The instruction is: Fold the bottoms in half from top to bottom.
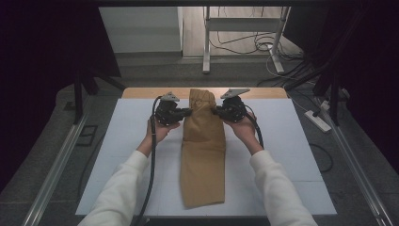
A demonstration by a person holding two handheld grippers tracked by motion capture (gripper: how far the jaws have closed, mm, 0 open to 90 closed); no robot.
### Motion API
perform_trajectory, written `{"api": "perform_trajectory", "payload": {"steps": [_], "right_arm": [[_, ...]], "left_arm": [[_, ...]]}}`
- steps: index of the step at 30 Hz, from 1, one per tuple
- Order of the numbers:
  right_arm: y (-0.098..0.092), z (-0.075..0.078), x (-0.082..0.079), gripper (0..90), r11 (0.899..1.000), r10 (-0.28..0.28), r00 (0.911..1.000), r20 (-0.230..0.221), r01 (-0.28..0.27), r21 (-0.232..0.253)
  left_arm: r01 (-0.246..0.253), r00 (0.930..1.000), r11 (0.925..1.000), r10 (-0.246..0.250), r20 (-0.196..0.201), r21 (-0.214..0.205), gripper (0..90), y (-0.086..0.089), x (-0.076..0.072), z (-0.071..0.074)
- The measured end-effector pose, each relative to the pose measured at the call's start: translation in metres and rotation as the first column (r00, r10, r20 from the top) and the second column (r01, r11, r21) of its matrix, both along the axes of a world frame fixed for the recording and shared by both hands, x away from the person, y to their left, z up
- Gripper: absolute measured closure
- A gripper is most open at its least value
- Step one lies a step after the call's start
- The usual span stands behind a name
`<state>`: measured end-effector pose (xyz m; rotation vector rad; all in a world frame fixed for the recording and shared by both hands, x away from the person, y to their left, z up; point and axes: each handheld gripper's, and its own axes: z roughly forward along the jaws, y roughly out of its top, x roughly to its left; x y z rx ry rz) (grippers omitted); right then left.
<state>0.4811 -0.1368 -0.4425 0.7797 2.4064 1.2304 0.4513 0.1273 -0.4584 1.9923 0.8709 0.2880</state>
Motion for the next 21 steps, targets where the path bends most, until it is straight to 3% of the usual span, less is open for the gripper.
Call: {"api": "perform_trajectory", "payload": {"steps": [21], "right_arm": [[-0.002, -0.009, -0.025, 80.9, 0.999, 0.036, 0.999, -0.027, -0.036, 0.006]], "left_arm": [[0.025, 0.9991, 0.9989, -0.027, -0.032, -0.041, 83.8, 0.005, -0.022, -0.019]]}}
